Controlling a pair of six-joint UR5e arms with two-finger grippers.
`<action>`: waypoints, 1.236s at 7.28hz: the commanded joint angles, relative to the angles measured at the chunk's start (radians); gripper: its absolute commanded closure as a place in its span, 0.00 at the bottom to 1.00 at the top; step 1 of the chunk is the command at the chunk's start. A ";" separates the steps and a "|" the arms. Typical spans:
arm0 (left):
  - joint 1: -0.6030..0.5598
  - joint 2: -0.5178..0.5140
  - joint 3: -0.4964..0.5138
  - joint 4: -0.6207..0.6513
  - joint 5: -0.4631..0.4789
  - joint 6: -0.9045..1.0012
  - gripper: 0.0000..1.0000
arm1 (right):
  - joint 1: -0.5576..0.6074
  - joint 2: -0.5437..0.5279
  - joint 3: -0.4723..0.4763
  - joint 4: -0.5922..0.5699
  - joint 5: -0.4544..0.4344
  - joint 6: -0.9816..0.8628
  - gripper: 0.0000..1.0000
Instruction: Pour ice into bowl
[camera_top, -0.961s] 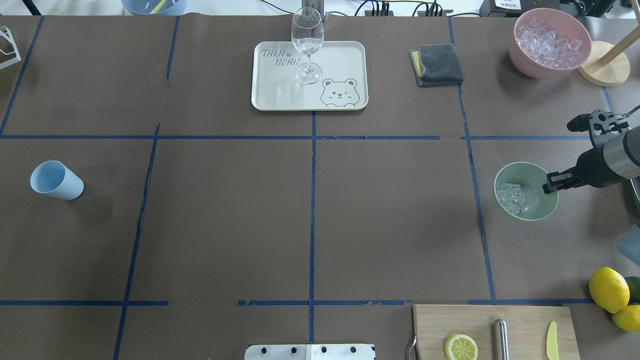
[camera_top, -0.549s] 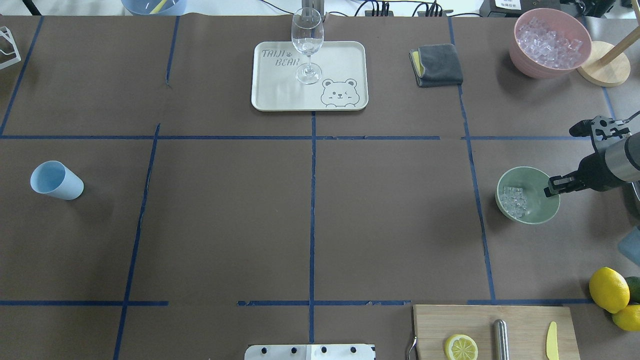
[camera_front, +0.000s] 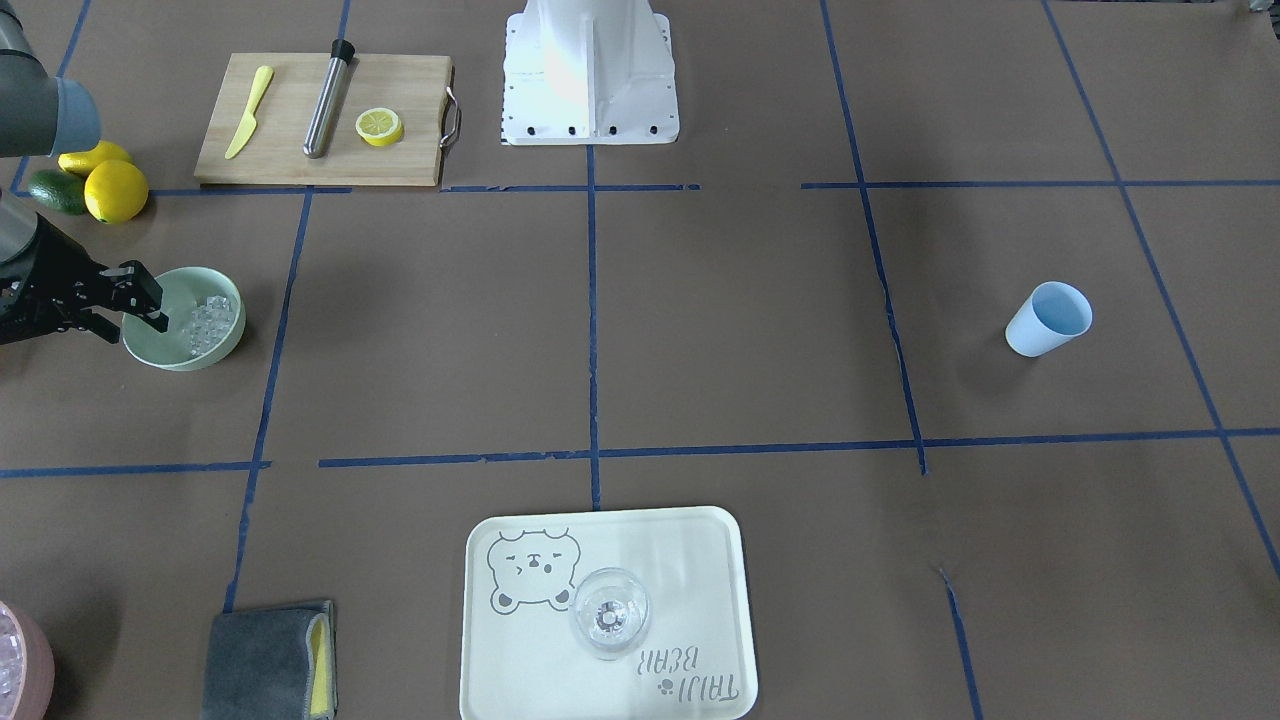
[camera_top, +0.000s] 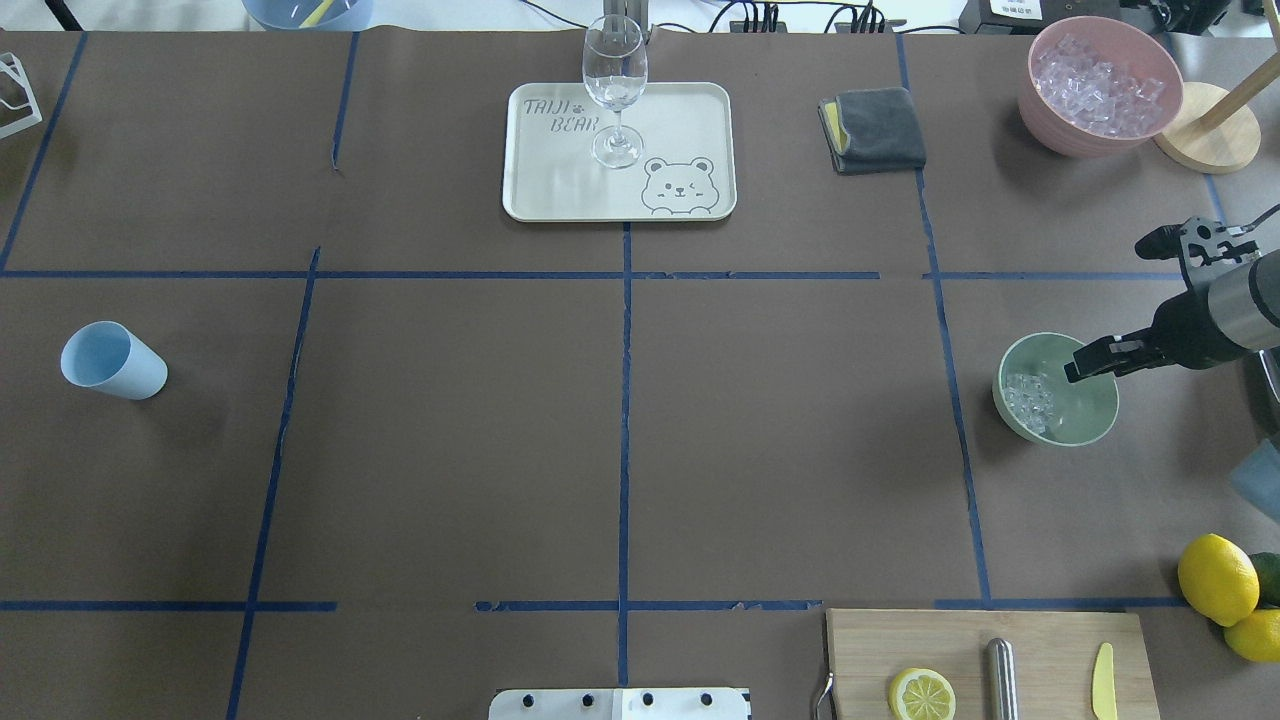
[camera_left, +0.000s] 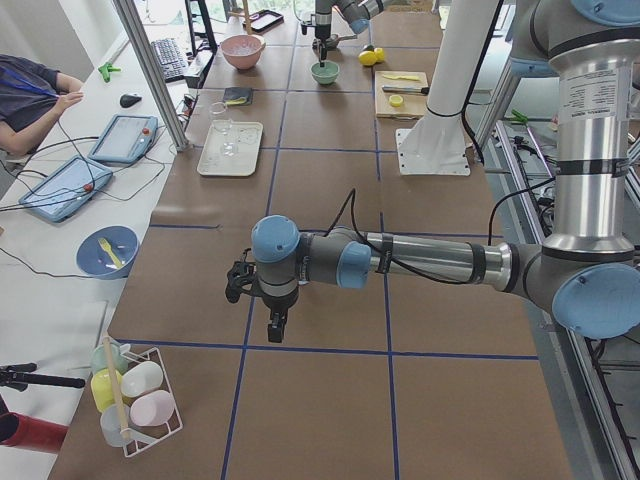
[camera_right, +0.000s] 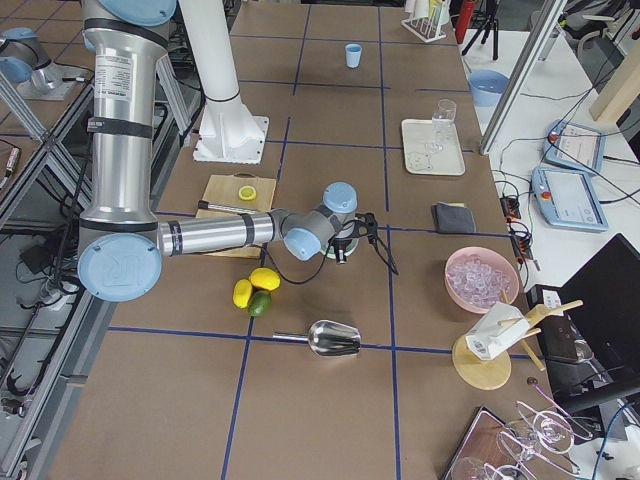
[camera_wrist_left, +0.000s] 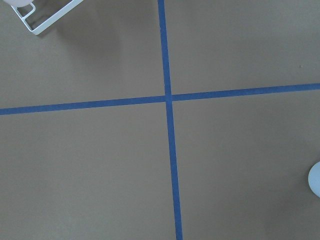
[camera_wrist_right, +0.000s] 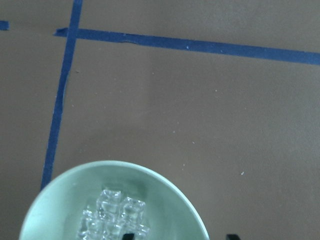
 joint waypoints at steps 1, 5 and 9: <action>0.000 0.000 -0.002 0.000 0.000 -0.001 0.00 | 0.083 -0.001 0.003 -0.015 0.029 -0.008 0.00; 0.002 -0.003 0.002 0.000 0.000 -0.001 0.00 | 0.392 0.011 0.002 -0.438 0.027 -0.652 0.00; 0.002 -0.002 0.007 0.012 0.000 -0.004 0.00 | 0.643 0.037 -0.003 -0.786 0.009 -0.861 0.00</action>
